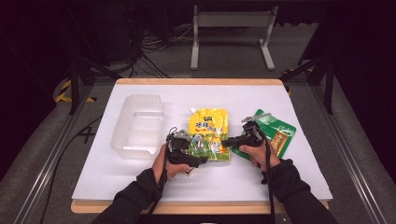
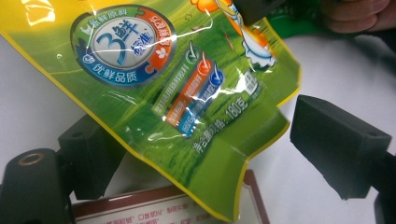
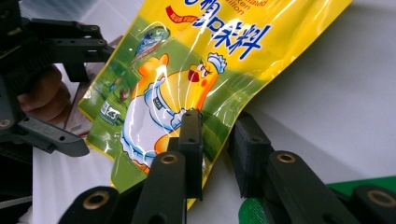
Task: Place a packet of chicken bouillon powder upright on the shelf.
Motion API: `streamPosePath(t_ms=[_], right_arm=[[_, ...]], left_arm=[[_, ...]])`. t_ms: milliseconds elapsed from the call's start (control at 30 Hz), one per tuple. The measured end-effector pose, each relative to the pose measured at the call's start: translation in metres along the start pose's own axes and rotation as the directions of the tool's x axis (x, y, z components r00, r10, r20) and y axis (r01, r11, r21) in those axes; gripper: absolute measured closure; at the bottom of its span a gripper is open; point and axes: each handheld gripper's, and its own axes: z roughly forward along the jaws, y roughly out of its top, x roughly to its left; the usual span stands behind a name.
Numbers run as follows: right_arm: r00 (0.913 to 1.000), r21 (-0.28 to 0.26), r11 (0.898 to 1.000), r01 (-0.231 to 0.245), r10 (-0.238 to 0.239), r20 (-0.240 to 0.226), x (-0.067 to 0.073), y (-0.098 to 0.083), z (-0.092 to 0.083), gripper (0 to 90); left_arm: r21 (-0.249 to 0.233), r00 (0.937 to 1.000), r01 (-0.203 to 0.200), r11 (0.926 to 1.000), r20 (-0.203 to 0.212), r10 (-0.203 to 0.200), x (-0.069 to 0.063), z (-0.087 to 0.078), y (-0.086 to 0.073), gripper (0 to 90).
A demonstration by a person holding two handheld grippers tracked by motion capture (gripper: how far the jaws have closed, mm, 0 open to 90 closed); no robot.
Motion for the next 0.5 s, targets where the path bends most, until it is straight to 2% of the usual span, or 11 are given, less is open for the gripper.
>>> streamPosePath(t_ms=[33, 133, 167, 200, 233, 267, 300, 333, 367, 433, 500], right_arm=[[0.9999, -0.006, 1.0, 0.014, -0.014, 0.007, 0.001, 0.001, -0.001, 79.2], [0.9972, -0.035, 0.997, 0.07, -0.069, 0.029, 0.006, 0.0, -0.005, 80.7], [0.9972, -0.035, 0.997, 0.07, -0.069, 0.029, 0.006, 0.0, -0.005, 80.7], [0.9954, -0.036, 0.995, 0.089, -0.087, 0.041, 0.008, 0.0, -0.006, 81.1], [0.9903, -0.059, 0.99, 0.128, -0.125, 0.062, 0.012, 0.0, -0.011, 82.4], [0.9873, -0.069, 0.987, 0.147, -0.142, 0.071, 0.014, 0.0, -0.014, 82.9], [0.9873, -0.069, 0.987, 0.147, -0.142, 0.071, 0.014, 0.0, -0.014, 82.9], [0.9851, -0.079, 0.984, 0.159, -0.153, 0.078, 0.015, 0.0, -0.016, 83.5], [0.9817, -0.084, 0.981, 0.176, -0.168, 0.089, 0.016, 0.0, -0.019, 83.7], [0.9688, -0.106, 0.967, 0.233, -0.221, 0.112, 0.02, -0.001, -0.026, 84.1], [0.9474, -0.124, 0.945, 0.304, -0.286, 0.145, 0.027, -0.002, -0.03, 84.5]], left_arm=[[0.0, 1.0, 0.0, 1.0, 0.0, 0.0, 0.0, 0.0, 0.0, 14.6], [-0.046, 1.0, -0.004, 0.9989, 0.007, 0.005, 0.0, -0.005, 0.005, 17.4], [-0.046, 1.0, -0.004, 0.9989, 0.007, 0.005, 0.0, -0.005, 0.005, 20.4], [-0.063, 0.9998, -0.022, 0.9978, -0.004, 0.022, 0.0, -0.007, 0.006, 20.4], [-0.07, 0.9998, -0.021, 0.9973, -0.006, 0.021, -0.001, -0.008, 0.006, 26.4], [-0.08, 0.9992, -0.04, 0.996, -0.01, 0.039, -0.001, -0.01, 0.007, 29.6], [-0.08, 0.9992, -0.04, 0.996, -0.01, 0.039, -0.001, -0.01, 0.007, 33.9], [-0.088, 0.999, -0.044, 0.9952, -0.013, 0.043, -0.001, -0.011, 0.007, 33.9], [-0.098, 0.9985, -0.054, 0.9937, -0.017, 0.052, -0.002, -0.013, 0.007, 39.2], [-0.116, 0.9947, -0.098, 0.9885, -0.042, 0.094, -0.004, -0.016, 0.008, 51.7], [-0.138, 0.9936, -0.109, 0.9844, -0.045, 0.104, -0.005, -0.019, 0.009, 57.2]])
